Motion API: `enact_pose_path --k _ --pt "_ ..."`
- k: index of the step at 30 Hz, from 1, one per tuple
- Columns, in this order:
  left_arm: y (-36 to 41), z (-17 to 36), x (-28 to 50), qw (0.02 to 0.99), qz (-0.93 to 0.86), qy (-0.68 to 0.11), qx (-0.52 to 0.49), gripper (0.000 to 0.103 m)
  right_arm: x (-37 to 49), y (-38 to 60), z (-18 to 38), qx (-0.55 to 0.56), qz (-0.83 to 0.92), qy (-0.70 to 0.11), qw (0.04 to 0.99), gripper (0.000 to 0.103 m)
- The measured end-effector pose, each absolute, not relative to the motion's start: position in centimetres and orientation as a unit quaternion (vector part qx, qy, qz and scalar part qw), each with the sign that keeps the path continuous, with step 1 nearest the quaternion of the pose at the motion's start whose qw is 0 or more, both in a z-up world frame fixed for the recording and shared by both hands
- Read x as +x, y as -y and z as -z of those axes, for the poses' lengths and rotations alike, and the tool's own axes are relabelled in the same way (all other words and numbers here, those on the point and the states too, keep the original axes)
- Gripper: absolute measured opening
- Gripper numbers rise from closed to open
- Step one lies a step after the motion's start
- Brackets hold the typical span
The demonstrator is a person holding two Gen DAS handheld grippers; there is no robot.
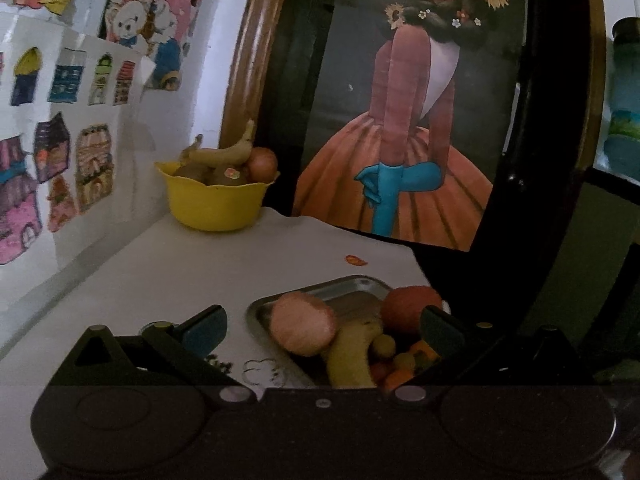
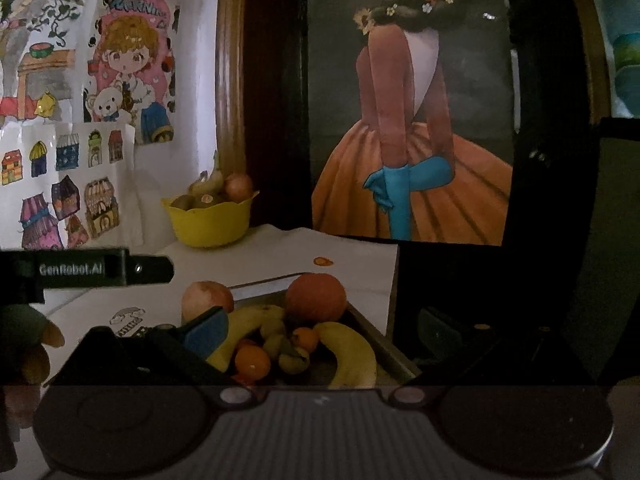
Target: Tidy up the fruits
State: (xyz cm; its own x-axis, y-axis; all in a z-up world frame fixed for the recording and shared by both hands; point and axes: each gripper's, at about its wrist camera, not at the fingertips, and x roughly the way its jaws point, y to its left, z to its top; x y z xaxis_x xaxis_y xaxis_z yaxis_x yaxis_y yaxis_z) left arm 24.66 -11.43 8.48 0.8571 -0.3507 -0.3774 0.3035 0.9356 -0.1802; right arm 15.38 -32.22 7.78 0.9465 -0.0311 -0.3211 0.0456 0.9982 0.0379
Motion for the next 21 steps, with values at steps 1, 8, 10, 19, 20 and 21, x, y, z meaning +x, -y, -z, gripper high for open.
enact_pose_path --k 1,8,10,19,20,21 --pt "11.2 -8.4 24.4 0.963 0.168 -0.204 -0.056 0.102 15.1 32.2 -7.8 0.023 0.021 -0.159 0.987 0.103" --pt "9.7 -8.3 22.1 0.968 0.159 -0.186 -0.047 0.102 13.5 31.5 -7.8 0.025 0.031 -0.148 0.988 0.103" --pt "9.4 -8.3 21.6 0.969 0.159 -0.184 -0.049 0.102 13.1 31.1 -7.9 0.025 0.034 -0.144 0.989 0.103" --pt "7.6 -8.2 19.2 0.971 0.147 -0.182 -0.049 0.102 10.4 28.9 -8.3 0.016 0.046 -0.128 0.991 0.103" --pt "7.3 -8.2 18.9 0.972 0.143 -0.18 -0.048 0.102 10.1 28.7 -8.2 0.018 0.048 -0.127 0.991 0.103" --pt "7.1 -8.3 18.6 0.973 0.14 -0.177 -0.048 0.102 9.8 28.5 -8.2 0.02 0.049 -0.127 0.991 0.103"
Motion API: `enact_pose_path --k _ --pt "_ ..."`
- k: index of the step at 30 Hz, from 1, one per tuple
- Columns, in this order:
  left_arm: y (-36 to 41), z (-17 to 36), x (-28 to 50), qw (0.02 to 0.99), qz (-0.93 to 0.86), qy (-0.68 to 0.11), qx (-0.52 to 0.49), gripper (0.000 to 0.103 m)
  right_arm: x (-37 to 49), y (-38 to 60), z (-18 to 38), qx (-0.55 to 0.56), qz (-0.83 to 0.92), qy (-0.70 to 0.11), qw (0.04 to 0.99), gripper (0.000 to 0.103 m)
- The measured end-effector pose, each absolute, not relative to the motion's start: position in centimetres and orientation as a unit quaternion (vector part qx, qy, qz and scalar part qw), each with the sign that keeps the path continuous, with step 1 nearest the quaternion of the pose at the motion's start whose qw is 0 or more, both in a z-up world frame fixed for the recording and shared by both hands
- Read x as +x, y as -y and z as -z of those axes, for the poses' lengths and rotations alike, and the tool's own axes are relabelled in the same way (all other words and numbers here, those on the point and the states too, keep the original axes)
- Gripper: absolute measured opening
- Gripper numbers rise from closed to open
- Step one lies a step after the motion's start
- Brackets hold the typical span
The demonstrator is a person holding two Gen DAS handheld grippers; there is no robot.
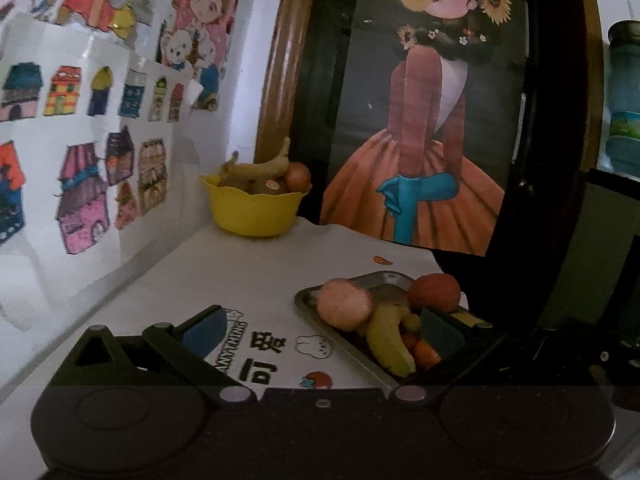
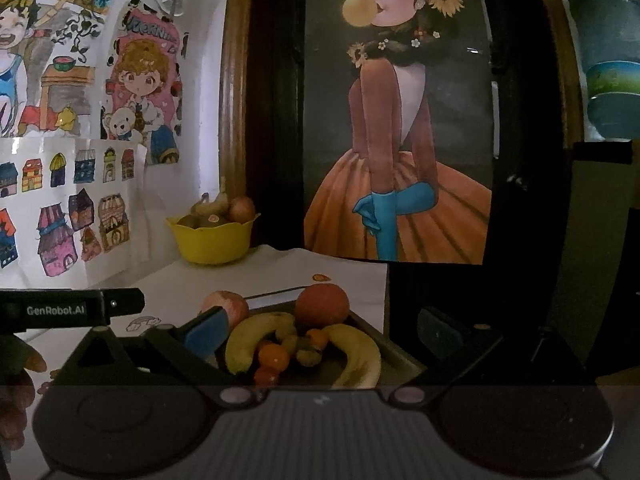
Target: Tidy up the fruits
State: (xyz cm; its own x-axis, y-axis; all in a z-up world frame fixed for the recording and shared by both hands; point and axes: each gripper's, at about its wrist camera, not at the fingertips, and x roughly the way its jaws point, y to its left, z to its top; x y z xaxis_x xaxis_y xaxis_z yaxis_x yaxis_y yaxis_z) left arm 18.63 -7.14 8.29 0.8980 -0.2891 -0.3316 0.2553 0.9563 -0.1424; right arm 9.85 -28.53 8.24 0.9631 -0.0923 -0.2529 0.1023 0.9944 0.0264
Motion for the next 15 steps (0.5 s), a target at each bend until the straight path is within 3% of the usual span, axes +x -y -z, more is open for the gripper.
enact_pose_path --k 15 --pt "4.7 -6.6 14.4 0.975 0.119 -0.178 -0.053 0.102 6.0 25.4 -7.4 0.01 0.066 -0.111 0.992 0.103"
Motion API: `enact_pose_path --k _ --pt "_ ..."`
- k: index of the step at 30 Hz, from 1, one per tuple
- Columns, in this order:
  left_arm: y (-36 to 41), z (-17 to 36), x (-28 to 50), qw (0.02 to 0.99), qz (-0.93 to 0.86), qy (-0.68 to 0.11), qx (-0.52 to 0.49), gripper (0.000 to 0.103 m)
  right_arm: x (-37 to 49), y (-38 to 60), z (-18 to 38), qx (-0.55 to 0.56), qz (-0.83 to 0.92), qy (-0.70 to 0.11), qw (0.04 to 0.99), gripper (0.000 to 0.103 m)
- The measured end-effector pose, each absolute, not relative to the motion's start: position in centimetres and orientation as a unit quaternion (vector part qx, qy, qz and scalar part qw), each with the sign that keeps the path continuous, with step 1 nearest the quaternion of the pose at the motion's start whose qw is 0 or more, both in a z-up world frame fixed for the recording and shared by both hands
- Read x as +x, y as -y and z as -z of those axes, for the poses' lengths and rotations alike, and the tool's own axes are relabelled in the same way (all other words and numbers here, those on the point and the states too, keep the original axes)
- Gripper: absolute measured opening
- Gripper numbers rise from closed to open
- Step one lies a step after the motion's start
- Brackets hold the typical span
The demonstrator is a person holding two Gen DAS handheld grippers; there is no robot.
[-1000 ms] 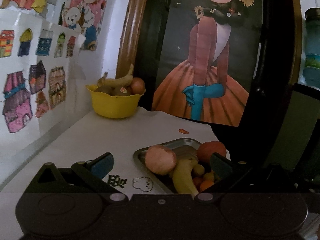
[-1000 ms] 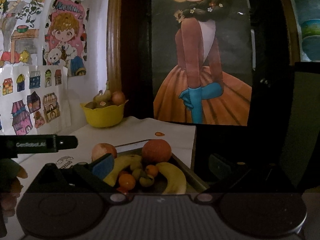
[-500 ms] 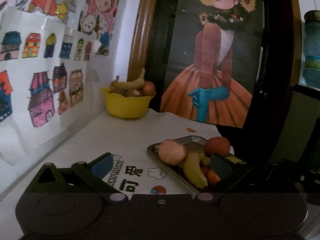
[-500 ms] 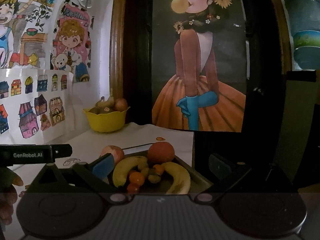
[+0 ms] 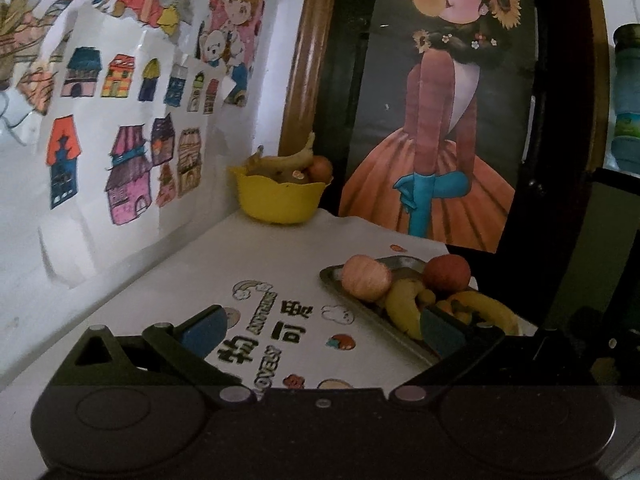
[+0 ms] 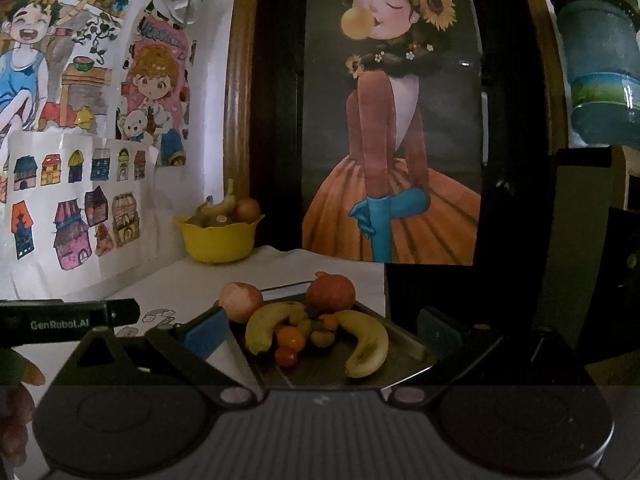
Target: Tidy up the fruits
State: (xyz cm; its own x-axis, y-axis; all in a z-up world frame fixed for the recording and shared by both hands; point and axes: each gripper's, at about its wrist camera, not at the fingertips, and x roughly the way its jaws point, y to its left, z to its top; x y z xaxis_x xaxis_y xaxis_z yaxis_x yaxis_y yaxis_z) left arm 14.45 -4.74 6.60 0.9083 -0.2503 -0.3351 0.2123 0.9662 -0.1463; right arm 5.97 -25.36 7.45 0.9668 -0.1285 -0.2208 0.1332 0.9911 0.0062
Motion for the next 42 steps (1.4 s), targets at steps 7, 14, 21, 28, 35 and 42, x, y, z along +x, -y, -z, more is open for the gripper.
enact_pose_path --k 7,14,21,28,35,42 --pt "3.5 -5.9 13.3 0.977 0.108 -0.174 -0.067 0.102 5.3 24.6 -7.3 0.017 0.067 -0.11 0.992 0.103" --pt "2.7 -5.4 12.6 0.978 0.097 -0.173 -0.064 0.102 5.0 23.9 -7.0 0.023 0.069 -0.107 0.992 0.103" --pt "1.7 -4.8 11.9 0.979 0.087 -0.171 -0.07 0.102 4.6 22.7 -6.3 0.015 0.072 -0.094 0.993 0.103" --pt "0.8 -3.2 10.6 0.98 0.076 -0.172 -0.063 0.102 3.8 21.5 -4.1 0.008 0.077 -0.077 0.994 0.103" --pt "-0.2 -2.0 8.9 0.981 0.077 -0.17 -0.052 0.102 3.3 20.7 -1.5 0.016 0.071 -0.093 0.993 0.103" --pt "-0.9 -1.8 7.4 0.983 0.07 -0.162 -0.056 0.102 2.2 20.4 -1.1 0.019 0.072 -0.074 0.994 0.103"
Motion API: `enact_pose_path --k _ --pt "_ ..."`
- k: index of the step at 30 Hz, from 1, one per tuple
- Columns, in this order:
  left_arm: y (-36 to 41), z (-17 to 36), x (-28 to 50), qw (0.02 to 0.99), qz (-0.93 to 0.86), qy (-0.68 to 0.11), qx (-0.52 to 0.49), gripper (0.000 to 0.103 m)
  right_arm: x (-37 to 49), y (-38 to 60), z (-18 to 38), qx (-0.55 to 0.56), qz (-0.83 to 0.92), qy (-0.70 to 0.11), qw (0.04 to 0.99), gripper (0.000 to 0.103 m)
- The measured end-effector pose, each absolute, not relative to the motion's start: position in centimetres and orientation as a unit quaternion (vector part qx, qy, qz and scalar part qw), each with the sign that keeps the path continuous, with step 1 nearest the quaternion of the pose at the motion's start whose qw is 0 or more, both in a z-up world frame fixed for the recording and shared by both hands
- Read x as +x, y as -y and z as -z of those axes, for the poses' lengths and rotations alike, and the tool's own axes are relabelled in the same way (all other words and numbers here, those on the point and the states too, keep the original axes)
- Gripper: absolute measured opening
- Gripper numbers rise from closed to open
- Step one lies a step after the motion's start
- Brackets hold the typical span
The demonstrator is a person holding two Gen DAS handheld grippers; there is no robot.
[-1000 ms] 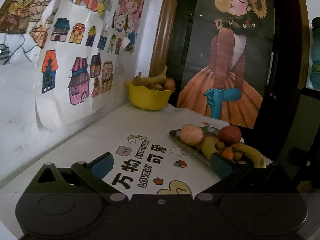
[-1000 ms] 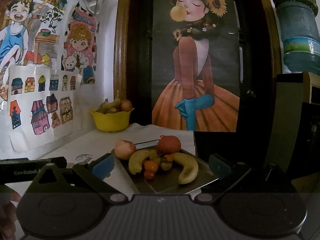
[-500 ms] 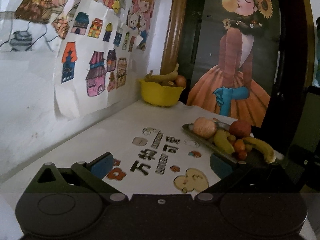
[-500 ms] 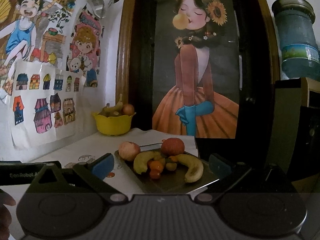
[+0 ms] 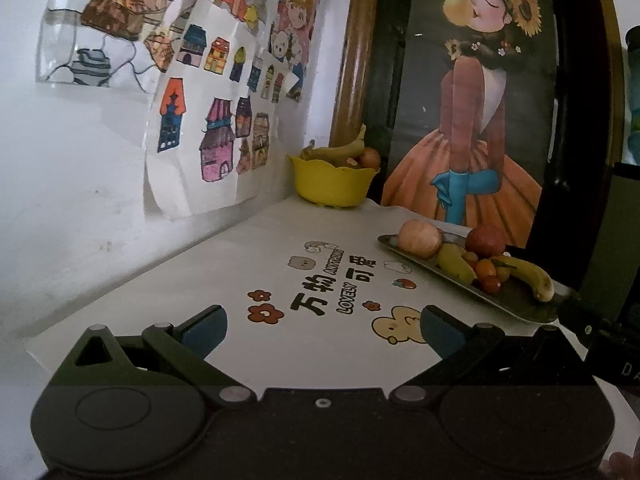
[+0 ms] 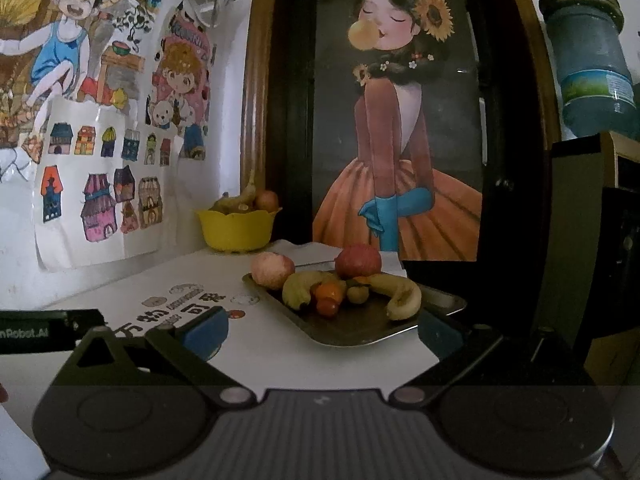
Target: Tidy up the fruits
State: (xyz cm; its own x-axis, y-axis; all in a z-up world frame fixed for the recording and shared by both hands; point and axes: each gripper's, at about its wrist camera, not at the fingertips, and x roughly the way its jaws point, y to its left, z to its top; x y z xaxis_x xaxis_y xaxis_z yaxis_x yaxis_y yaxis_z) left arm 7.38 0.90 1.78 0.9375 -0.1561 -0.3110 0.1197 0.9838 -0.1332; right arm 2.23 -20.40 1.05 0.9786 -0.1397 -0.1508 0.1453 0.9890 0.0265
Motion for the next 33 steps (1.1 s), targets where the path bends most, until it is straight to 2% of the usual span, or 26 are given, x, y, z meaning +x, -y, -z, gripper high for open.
enact_pose_path --k 33 --pt "-1.5 -0.7 6.4 0.982 0.05 -0.168 -0.066 0.102 1.3 20.6 0.4 0.048 0.052 -0.084 0.994 0.103"
